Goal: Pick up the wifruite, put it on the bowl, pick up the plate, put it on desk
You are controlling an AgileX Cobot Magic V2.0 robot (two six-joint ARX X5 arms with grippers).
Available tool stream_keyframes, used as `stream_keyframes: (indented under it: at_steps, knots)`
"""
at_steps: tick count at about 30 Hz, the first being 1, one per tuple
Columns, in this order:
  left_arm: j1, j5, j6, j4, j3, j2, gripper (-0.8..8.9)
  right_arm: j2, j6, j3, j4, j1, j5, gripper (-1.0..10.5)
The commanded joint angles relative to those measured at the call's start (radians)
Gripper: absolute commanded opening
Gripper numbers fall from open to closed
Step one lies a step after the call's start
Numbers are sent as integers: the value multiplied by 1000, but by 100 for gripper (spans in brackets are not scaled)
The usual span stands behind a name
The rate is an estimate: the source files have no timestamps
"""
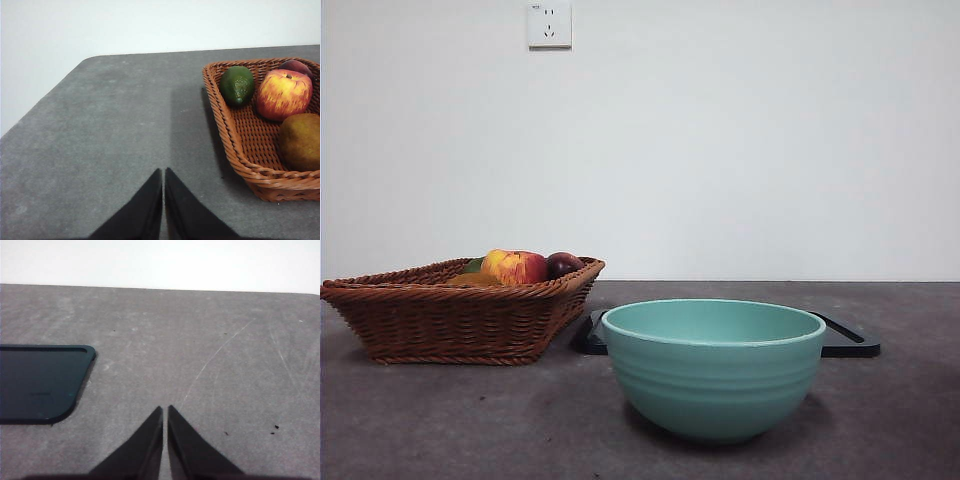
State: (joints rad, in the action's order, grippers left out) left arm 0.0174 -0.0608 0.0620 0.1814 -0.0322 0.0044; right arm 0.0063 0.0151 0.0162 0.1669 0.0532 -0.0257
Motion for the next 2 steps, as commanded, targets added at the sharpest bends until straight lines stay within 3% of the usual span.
stream_keyframes:
  at_steps: [1,2]
  knots:
    - [-1,-3,5,6,21,-2,7,-3,11,-5,-10,0,0,6]
    - [-1,-3,5,6,21,-2,7,-3,11,-5,-10,0,0,6]
